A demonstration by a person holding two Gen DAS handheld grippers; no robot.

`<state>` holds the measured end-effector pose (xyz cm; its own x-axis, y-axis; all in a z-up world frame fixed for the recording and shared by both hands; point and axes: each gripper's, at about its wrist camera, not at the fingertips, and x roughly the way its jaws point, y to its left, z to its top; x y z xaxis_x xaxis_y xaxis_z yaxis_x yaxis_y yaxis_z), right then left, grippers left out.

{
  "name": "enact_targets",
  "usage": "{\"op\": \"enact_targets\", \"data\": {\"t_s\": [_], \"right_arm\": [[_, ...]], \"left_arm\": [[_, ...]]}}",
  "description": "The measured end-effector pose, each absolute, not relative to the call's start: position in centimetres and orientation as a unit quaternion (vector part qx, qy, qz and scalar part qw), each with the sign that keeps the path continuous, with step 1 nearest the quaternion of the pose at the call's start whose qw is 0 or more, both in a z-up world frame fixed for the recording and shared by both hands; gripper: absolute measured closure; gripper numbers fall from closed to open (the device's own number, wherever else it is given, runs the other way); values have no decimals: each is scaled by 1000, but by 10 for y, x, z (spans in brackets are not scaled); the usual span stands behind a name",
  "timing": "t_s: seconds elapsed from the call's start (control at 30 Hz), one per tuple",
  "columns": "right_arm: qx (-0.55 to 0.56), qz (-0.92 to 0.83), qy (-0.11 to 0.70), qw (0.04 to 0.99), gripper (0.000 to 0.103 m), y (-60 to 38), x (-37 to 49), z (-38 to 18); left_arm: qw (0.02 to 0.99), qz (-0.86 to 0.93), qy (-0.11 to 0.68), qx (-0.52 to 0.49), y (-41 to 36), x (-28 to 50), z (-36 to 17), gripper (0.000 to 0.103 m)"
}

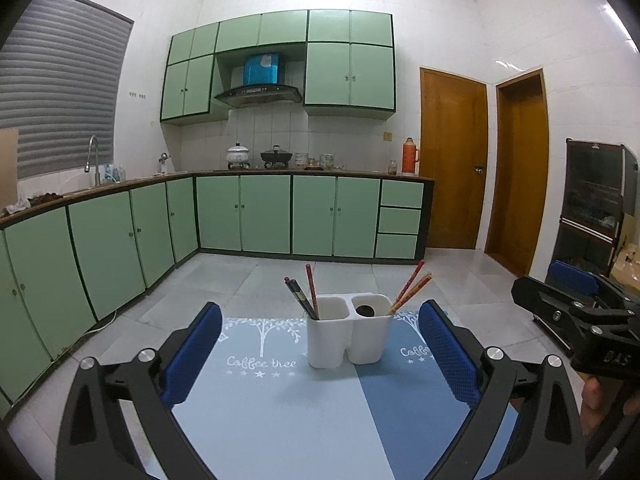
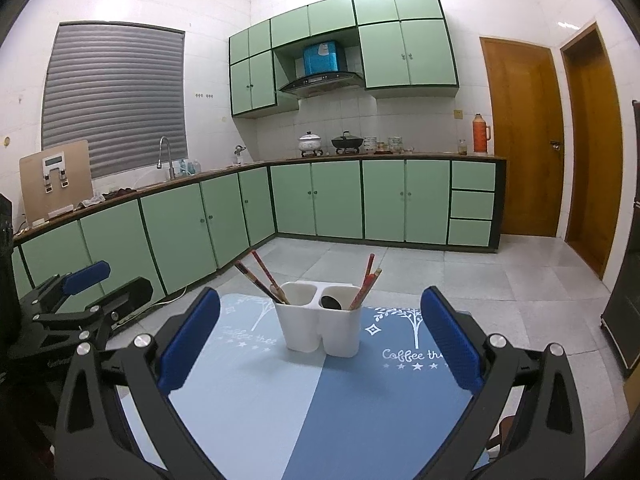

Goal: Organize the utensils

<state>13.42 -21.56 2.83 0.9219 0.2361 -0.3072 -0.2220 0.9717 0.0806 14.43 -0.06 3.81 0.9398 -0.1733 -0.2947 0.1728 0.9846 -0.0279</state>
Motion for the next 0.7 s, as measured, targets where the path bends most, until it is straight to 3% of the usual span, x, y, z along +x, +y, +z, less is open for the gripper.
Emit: {"op": "enact_targets", "data": {"t_s": [0.7], "right_arm": [[20,121,161,979,6,-214,127,30]], "left_arm": [[987,-88,133,-3,-4,125,44,6]]}}
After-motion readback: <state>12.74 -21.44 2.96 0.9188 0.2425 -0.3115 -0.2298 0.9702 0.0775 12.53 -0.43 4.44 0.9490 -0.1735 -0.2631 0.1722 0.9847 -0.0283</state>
